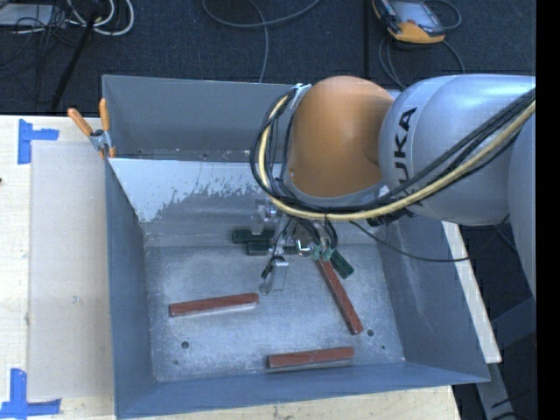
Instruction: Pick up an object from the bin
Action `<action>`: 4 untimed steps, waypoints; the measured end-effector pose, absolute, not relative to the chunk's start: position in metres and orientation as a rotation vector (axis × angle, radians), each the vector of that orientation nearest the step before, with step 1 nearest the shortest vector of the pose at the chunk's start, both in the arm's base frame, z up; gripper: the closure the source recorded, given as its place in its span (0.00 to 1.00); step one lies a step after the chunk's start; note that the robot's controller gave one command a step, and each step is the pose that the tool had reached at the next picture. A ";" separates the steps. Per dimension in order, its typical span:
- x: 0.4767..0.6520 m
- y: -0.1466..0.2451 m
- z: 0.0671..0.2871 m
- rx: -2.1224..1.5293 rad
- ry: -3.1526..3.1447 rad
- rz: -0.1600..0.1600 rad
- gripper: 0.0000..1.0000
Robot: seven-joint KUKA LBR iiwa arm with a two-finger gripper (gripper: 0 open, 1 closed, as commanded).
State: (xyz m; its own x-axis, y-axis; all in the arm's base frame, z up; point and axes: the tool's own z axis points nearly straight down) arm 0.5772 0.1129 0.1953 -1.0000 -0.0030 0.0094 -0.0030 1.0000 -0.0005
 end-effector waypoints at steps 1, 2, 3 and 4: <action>0.552 0.125 0.066 0.248 -3.122 0.001 0.00; 0.549 0.197 0.070 0.500 -3.103 -0.004 0.00; 0.549 0.195 0.070 0.490 -3.103 -0.002 1.00; 0.488 0.168 0.219 0.961 -2.997 0.000 1.00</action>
Offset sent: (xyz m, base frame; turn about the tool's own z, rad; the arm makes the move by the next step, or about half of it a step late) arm -0.0221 0.0121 -0.1243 -0.1560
